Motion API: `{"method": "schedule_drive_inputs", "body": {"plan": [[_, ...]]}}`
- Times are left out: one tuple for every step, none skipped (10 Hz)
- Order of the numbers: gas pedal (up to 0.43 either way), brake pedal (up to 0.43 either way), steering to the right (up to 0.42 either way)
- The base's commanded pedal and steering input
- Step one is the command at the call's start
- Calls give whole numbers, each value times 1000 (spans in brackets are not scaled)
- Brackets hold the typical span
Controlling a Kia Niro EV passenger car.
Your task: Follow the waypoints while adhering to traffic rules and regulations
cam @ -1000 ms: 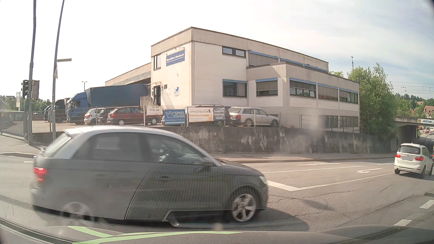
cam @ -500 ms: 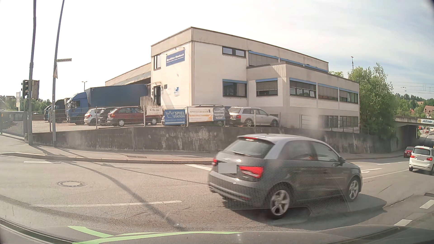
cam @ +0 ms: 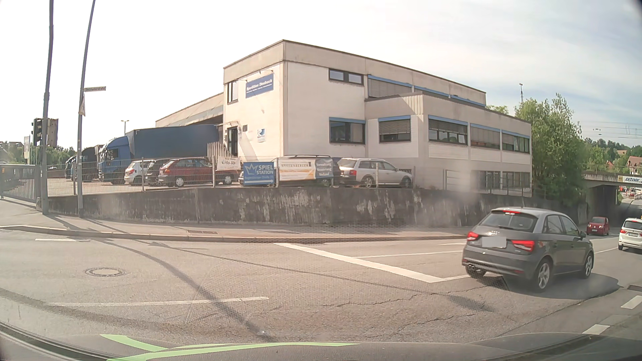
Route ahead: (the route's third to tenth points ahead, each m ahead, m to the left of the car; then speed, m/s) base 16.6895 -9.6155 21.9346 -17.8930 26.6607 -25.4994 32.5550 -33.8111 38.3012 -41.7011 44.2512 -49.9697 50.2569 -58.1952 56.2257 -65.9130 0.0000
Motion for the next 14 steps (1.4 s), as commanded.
{"method": "schedule_drive_inputs", "body": {"plan": [[0, 335, 415], [0, 341, 415], [0, 335, 415], [0, 335, 415], [0, 341, 415], [0, 341, 415], [0, 335, 415], [0, 341, 415], [0, 335, 415], [0, 341, 415], [0, 335, 415], [0, 341, 415], [0, 341, 415], [0, 341, 415]]}}
